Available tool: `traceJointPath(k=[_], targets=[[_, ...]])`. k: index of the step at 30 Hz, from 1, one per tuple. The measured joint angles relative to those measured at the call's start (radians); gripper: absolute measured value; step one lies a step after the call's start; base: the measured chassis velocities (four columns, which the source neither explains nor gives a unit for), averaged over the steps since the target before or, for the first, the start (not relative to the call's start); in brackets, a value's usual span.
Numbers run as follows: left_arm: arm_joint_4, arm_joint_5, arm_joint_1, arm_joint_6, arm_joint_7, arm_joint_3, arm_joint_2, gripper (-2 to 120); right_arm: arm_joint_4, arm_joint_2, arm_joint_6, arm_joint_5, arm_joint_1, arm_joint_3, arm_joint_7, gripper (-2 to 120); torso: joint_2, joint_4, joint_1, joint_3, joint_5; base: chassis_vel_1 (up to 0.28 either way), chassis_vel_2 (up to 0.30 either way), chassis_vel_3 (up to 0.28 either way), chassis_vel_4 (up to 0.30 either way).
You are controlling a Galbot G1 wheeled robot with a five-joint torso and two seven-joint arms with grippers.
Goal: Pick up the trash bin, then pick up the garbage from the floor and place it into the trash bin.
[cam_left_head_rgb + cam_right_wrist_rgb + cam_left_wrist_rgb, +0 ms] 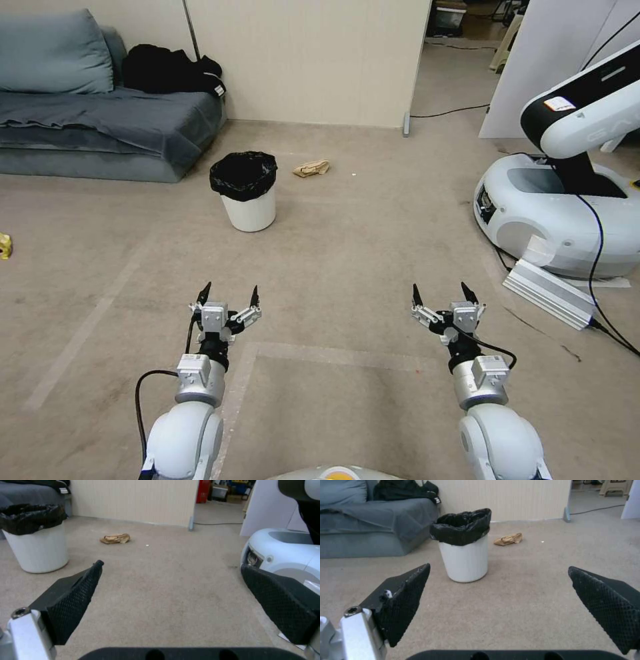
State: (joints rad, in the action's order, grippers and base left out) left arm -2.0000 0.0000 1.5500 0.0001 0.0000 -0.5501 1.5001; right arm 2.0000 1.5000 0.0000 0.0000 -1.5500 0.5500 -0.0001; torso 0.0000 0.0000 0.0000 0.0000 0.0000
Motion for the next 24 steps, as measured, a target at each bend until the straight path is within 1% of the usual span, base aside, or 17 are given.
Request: traceJointPath(k=[12,13,14,15,16,17,18,19,21,22,23,24], targets=[[0.000,0.000,0.001,0.001,-0.001,0.000,0.000,100,0.004,0.001,0.000,-0.002,-0.003,-0.001,0.000,100,0.000,0.0000,0.000,0.000,0.0000,0.000,0.000,0.000,0.000],[-0.008,0.003,0.006,0.007,-0.004,0.000,0.000,100,0.012,0.002,0.000,-0.007,-0.010,-0.004,0.000,100,0.000,0.0002,0.000,0.000,-0.0002,0.000,0.000,0.000,0.000],[-0.032,0.010,0.018,0.022,-0.012,0.002,0.001,100,0.036,0.008,0.000,-0.021,-0.031,-0.012,0.004,100,0.000,0.0001,0.000,0.000,-0.0002,0.000,0.000,0.000,0.000],[-0.032,0.010,0.018,0.022,-0.012,0.002,0.001,100,0.036,0.008,0.000,-0.021,-0.031,-0.012,0.004,100,0.000,0.0001,0.000,0.000,-0.0002,0.000,0.000,0.000,0.000],[-0.049,0.015,0.027,0.032,-0.018,0.002,0.001,100,0.055,0.014,0.001,-0.033,-0.050,-0.020,0.007,100,0.000,0.0000,0.000,0.000,0.0002,0.000,0.000,0.000,0.000],[-0.104,0.035,0.059,0.071,-0.039,0.006,0.004,100,0.111,0.030,0.003,-0.069,-0.102,-0.041,0.016,100,0.000,0.0000,0.000,0.000,0.0002,0.000,0.000,0.000,0.000],[-0.104,0.035,0.059,0.071,-0.039,0.006,0.004,100,0.111,0.030,0.003,-0.069,-0.102,-0.041,0.016,100,0.000,0.0000,0.000,0.000,0.0002,0.000,0.000,0.000,0.000],[-0.156,0.052,0.087,0.108,-0.059,0.009,0.006,100,0.167,0.045,0.007,-0.104,-0.154,-0.062,0.026,100,0.000,0.0000,0.000,0.000,0.0000,0.000,0.000,0.000,0.000],[-0.227,0.076,0.126,0.156,-0.085,0.013,0.009,100,0.244,0.068,0.011,-0.153,-0.227,-0.092,0.039,100,0.000,0.0000,0.000,0.000,-0.0001,0.000,0.000,0.000,0.000],[-0.227,0.076,0.126,0.156,-0.085,0.013,0.009,100,0.244,0.068,0.011,-0.153,-0.227,-0.092,0.039,100,0.000,0.0000,0.000,0.000,-0.0001,0.000,0.000,0.000,0.000],[-0.260,0.087,0.145,0.180,-0.098,0.015,0.010,100,0.267,0.072,0.015,-0.161,-0.251,-0.099,0.041,100,0.000,-0.0004,0.000,0.000,-0.0003,0.000,0.000,0.000,0.000],[-0.299,0.101,0.167,0.207,-0.113,0.017,0.012,100,0.276,0.074,0.017,-0.167,-0.266,-0.100,0.043,100,0.000,0.0002,0.000,0.000,-0.0005,0.000,0.000,0.000,0.000]])
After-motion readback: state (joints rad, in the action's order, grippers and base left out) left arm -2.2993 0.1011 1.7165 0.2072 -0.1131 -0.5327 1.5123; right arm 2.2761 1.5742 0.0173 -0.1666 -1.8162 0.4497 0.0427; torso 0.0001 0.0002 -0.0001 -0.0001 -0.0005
